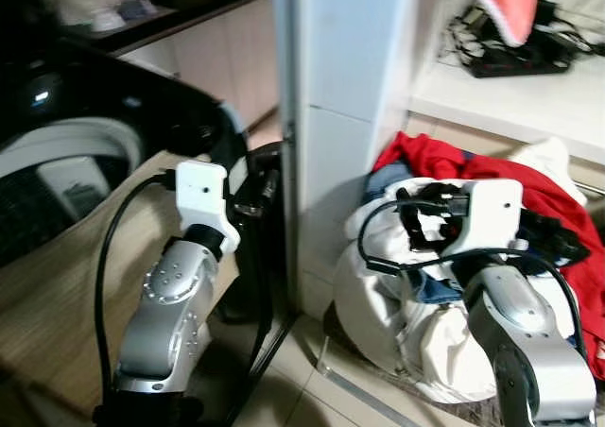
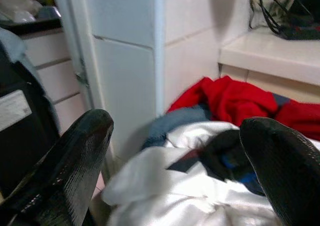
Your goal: Clothes washing
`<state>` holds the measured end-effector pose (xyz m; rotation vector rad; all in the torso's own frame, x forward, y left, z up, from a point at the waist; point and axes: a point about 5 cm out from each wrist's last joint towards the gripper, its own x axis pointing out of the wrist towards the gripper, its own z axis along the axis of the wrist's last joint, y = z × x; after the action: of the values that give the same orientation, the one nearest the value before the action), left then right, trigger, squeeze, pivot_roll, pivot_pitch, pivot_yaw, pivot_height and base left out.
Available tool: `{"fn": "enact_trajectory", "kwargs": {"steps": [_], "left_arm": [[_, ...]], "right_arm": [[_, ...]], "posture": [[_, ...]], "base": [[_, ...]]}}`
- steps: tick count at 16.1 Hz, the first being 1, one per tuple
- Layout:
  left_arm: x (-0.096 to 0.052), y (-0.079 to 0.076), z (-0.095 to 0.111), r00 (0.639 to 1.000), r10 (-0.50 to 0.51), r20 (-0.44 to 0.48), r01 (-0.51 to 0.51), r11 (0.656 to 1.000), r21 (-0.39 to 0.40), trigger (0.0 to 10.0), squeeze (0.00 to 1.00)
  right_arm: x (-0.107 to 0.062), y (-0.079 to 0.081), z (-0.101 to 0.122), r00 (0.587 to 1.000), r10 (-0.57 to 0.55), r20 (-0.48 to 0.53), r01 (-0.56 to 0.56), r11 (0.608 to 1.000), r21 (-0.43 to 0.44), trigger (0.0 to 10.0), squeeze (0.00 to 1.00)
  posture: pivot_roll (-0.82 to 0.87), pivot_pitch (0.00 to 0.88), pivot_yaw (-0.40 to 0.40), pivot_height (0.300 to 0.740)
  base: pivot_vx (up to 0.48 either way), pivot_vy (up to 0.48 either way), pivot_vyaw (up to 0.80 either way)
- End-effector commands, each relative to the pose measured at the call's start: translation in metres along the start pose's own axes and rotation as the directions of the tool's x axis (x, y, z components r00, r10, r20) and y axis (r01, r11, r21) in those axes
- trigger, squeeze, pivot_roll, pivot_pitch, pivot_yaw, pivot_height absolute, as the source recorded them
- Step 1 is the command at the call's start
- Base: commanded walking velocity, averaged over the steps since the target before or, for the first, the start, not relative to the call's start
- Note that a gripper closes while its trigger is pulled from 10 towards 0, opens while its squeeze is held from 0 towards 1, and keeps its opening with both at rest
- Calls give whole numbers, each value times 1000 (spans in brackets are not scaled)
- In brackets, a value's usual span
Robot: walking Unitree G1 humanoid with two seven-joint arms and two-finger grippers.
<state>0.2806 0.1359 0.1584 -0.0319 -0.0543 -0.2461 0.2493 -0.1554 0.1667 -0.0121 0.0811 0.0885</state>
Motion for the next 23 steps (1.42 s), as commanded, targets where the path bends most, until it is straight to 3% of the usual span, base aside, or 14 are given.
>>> {"fn": "enact_trajectory", "kwargs": {"steps": [1,4,5,7,11,13,16,17,18,19,20,23], "left_arm": [[0,-1,0,1000,-12,-9,12,1000,-2,10000,0],[2,-3,-1,999,-27,-20,27,1000,-5,10000,0],[4,-5,0,998,-56,-20,57,998,6,10000,0],[9,-9,2,994,-112,-19,112,994,13,10000,0],[7,-15,3,972,-234,-24,234,972,-5,10000,0],[2,-25,9,923,-384,-1,383,921,-63,10000,0],[-5,-28,11,855,-519,-9,518,854,-58,10000,0],[-6,-28,11,848,-530,-11,528,847,-60,10000,0],[-7,-26,11,826,-563,-27,561,826,-59,10000,0],[-8,-26,10,816,-577,-38,575,816,-57,10000,0],[-8,-26,9,811,-583,-44,580,812,-58,10000,0],[-7,-28,10,797,-602,-44,599,798,-63,10000,0]], "right_arm": [[1,-4,1,1000,-28,-4,28,1000,0,10000,0],[6,-18,0,996,-85,-21,84,996,-34,10000,0],[9,-28,-3,987,-150,-59,148,988,-37,10000,1000],[13,-49,-10,948,-289,-134,286,957,-48,10000,1000],[8,-70,-17,870,-445,-212,449,893,-28,10000,1000],[4,-78,-18,825,-515,-233,525,851,-21,10000,1000],[-4,-80,-19,778,-577,-248,600,800,22,10000,1000],[-5,-79,-19,775,-580,-252,605,795,31,10000,1000],[-7,-75,-22,771,-575,-275,606,795,38,10000,784],[-9,-72,-26,767,-570,-295,605,796,34,10000,318],[-9,-72,-30,758,-573,-311,611,791,33,10000,0],[-12,-77,-33,734,-585,-343,646,758,90,10000,0]], "posture": [[-123,0,29,740],[-126,0,33,740],[-127,0,34,740],[-124,0,30,740],[-129,0,32,740],[-128,0,29,740],[-125,0,28,740],[-125,0,28,740],[-127,0,31,740],[-128,0,32,740],[-129,0,32,740],[-129,0,32,740]], "base": [[0,0,0],[0,0,0],[0,0,0],[0,0,0],[0,0,0],[0,0,0],[0,0,0],[0,0,0],[0,0,0],[0,0,0],[0,0,0],[0,0,0]]}}
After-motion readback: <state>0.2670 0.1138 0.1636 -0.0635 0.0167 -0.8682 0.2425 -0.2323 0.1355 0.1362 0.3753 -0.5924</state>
